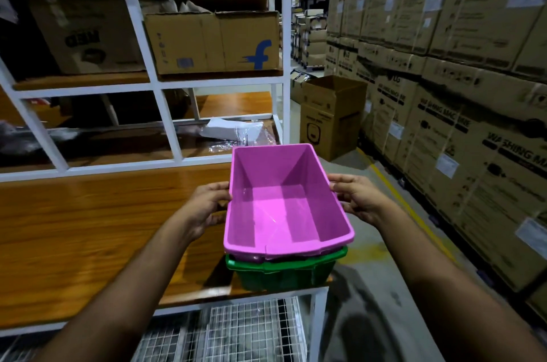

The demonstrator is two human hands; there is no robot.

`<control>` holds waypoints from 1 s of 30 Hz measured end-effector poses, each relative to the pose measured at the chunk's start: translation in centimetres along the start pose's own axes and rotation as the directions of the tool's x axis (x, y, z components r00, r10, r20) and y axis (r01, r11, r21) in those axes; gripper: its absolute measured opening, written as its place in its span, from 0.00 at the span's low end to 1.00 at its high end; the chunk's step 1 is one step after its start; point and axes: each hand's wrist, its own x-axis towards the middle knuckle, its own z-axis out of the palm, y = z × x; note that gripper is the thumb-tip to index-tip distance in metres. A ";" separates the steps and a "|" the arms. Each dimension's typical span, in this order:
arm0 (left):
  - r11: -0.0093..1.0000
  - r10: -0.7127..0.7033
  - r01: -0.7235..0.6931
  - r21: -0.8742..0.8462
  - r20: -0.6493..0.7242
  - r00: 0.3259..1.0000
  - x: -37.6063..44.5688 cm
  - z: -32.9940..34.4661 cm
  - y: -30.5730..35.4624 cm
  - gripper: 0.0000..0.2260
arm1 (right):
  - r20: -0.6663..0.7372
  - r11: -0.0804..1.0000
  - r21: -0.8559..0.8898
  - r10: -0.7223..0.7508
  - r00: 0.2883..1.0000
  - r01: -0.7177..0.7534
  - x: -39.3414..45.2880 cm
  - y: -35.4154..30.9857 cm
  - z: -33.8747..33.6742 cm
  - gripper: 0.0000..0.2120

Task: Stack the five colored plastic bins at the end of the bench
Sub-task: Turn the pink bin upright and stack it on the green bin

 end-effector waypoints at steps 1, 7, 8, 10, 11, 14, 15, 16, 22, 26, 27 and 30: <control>1.000 0.000 0.000 0.017 -0.016 1.000 0.1 0.0 -0.4 0.16 | -0.009 1.000 -0.010 -0.002 1.000 0.002 0.0 0.4 0.0 0.13; 0.989 0.044 -0.026 0.145 -0.122 0.992 0.0 0.0 -1.9 0.11 | -0.073 0.995 -0.097 -0.044 0.996 0.037 0.0 2.0 0.3 0.12; 0.985 0.063 -0.038 0.169 -0.143 0.988 0.0 -0.1 -2.1 0.11 | -0.074 0.993 -0.111 -0.048 0.996 0.040 0.0 2.2 0.3 0.12; 0.974 0.097 -0.060 0.218 -0.161 0.982 -0.1 -0.2 -2.3 0.11 | -0.077 0.990 -0.137 -0.053 0.996 0.042 0.1 2.5 0.3 0.13; 0.968 0.110 -0.068 0.242 -0.167 0.980 -0.1 -0.3 -2.4 0.10 | -0.083 0.988 -0.150 -0.053 0.995 0.040 0.1 2.6 0.3 0.13; 0.929 0.190 -0.110 0.352 -0.201 0.961 -0.3 -0.5 -3.2 0.08 | -0.138 0.988 -0.152 -0.060 0.989 0.039 0.3 2.7 0.6 0.16; 0.901 0.241 -0.136 0.411 -0.215 0.947 -0.4 -0.8 -3.4 0.08 | -0.172 0.984 -0.173 -0.077 0.982 0.047 0.4 2.6 0.8 0.18; 0.872 0.282 -0.155 0.465 -0.218 0.934 -0.6 -1.1 -3.5 0.07 | -0.212 0.971 -0.231 -0.115 0.970 0.065 0.5 2.5 1.0 0.20; 0.713 0.462 -0.228 0.663 -0.201 0.864 -3.3 -5.4 -3.4 0.10 | -0.058 0.468 -0.833 -0.605 0.794 0.295 0.6 0.3 5.3 0.21; 0.608 0.465 -0.183 0.772 -0.160 0.871 -5.5 -11.7 -3.9 0.15 | 0.177 0.284 -0.864 -0.601 0.779 0.415 -0.6 0.9 12.8 0.22; 0.562 0.483 -0.176 0.808 -0.149 0.863 -6.1 -13.8 -4.2 0.16 | 0.227 0.233 -0.874 -0.577 0.784 0.425 -0.9 1.6 15.2 0.22; 0.455 0.506 -0.130 0.881 -0.136 0.852 -8.1 -19.7 -5.2 0.18 | 0.346 0.059 -0.891 -0.554 0.757 0.450 -1.5 4.3 22.8 0.23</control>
